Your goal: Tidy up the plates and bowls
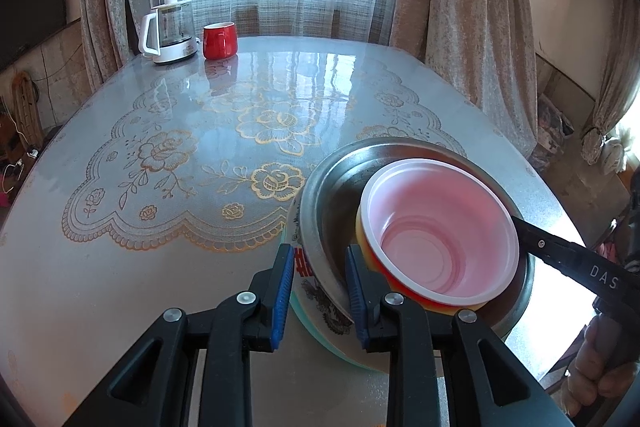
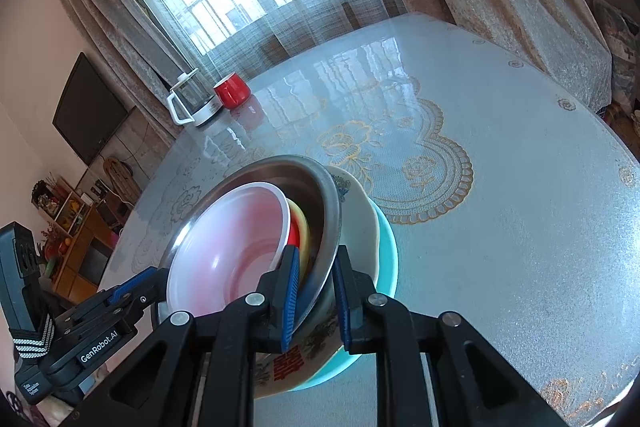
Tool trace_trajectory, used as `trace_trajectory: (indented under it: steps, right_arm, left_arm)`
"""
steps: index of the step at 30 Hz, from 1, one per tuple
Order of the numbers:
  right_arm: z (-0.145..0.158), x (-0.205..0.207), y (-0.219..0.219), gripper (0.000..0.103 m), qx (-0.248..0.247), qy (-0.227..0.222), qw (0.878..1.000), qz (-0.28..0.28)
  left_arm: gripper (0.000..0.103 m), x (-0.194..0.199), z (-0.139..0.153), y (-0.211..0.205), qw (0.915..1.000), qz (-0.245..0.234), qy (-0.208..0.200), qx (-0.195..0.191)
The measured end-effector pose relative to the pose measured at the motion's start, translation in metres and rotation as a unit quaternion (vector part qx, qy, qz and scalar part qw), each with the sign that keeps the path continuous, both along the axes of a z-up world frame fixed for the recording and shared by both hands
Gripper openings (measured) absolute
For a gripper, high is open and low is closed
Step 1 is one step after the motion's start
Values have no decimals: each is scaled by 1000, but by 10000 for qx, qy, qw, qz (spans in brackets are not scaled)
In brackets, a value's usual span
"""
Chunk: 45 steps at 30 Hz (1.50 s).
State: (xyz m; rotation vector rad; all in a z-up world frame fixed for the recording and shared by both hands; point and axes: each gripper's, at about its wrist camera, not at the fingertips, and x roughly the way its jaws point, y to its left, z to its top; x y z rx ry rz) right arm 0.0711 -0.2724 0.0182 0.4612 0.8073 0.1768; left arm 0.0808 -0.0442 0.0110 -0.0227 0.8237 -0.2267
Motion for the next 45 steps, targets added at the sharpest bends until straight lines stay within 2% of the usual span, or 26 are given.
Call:
trace_trajectory:
  steps: [9,17,22,30,35,45]
  right_arm:
    - [8,-10,-7,21,124,-199,9997,-116]
    - [1,-11,-3,21,139,-77,9998,-135]
    - [9,-17,-3,21,75,-193,9995,-248]
    - [17,-29,9,31,-283,-300,9982,-429]
    - [27,-41,25,39,-824,-535,9939,-492]
    - [25,-43,69,45,-1366,-721,9880,-67]
  left_arm:
    - [29,-7,4,6,9998,134,-101,-69]
    - [30,-16,8,6,9996,140,-217,57]
    - [32,-25,11,11,9995,201,-250,28]
    - [41,-39,12,18,9990,340,-267,-76]
    - [45,-50,15,21,9975,545,-451,57]
    - [51,-60,15,30,9947,783,-632,191]
